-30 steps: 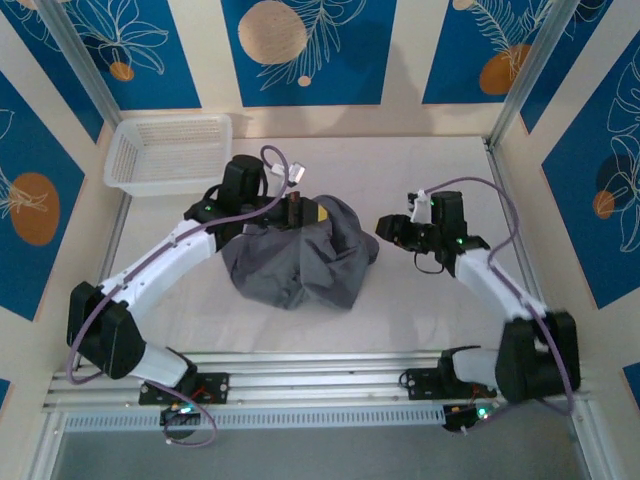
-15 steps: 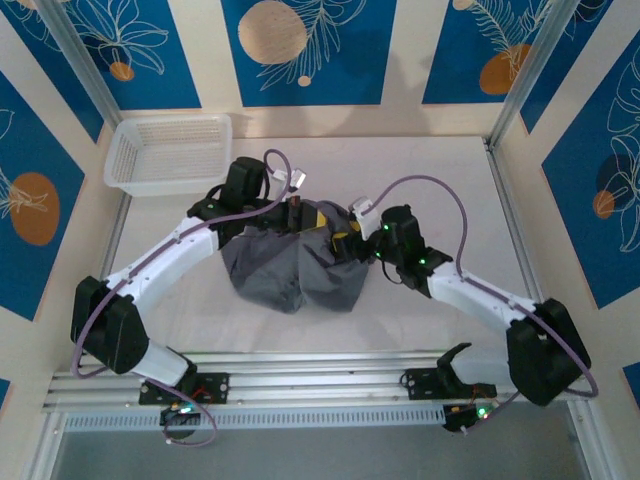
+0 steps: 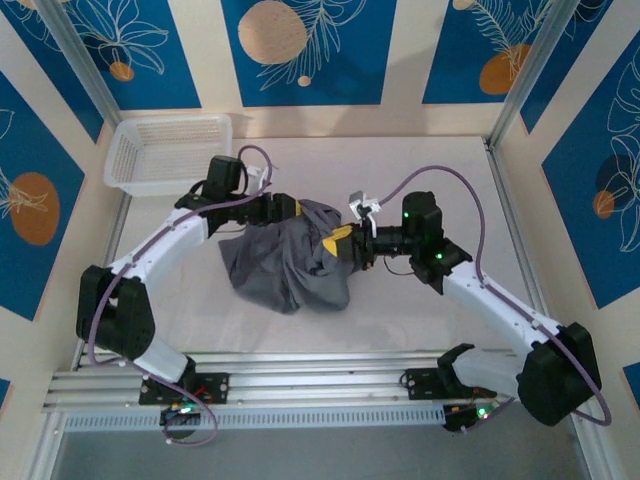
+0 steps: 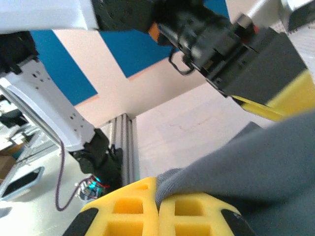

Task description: Fold the inside-out t-shirt

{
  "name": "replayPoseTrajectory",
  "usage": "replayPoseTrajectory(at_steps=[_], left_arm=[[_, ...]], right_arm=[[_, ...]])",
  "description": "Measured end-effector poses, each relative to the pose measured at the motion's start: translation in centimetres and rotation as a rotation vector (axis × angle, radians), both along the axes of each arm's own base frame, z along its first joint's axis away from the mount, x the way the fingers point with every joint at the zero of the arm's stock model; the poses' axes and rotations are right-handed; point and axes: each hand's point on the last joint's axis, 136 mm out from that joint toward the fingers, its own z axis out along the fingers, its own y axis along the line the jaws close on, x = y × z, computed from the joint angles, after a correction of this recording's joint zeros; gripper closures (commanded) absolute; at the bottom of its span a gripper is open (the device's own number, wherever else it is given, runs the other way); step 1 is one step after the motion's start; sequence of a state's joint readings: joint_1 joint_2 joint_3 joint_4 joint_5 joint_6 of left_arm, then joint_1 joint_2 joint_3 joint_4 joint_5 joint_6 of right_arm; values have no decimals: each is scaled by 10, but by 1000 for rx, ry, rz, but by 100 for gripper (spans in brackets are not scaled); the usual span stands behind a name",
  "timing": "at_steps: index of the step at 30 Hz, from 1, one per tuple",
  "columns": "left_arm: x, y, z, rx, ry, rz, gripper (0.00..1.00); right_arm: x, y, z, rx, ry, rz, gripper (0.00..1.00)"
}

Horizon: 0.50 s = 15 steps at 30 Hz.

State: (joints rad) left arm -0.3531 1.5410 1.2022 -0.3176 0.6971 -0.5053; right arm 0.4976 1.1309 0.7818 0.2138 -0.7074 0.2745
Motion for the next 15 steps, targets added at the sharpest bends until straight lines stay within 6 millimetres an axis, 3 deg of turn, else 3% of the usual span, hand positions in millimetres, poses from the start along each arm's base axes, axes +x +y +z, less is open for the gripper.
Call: replayPoseTrajectory(at_steps=[4,6,9,12,15], left_arm=[[5,25,-5,139,-76,91,32],[-1,43,4,208,-131,163,38],[-27,59,25,253,-197,235,54],[-63,35,39,231,-220,183,61],[-90,-5,28,206,-155,80,62]], right_arm=[[9,-5,0,15,38,-51,100],[20,-9,-4,12,61,-94,100],[35,-14,-13,-1,104,-145,100],[45,-17,-22,-14,132,-183,100],[49,-16,-28,-25,152,-198,100]])
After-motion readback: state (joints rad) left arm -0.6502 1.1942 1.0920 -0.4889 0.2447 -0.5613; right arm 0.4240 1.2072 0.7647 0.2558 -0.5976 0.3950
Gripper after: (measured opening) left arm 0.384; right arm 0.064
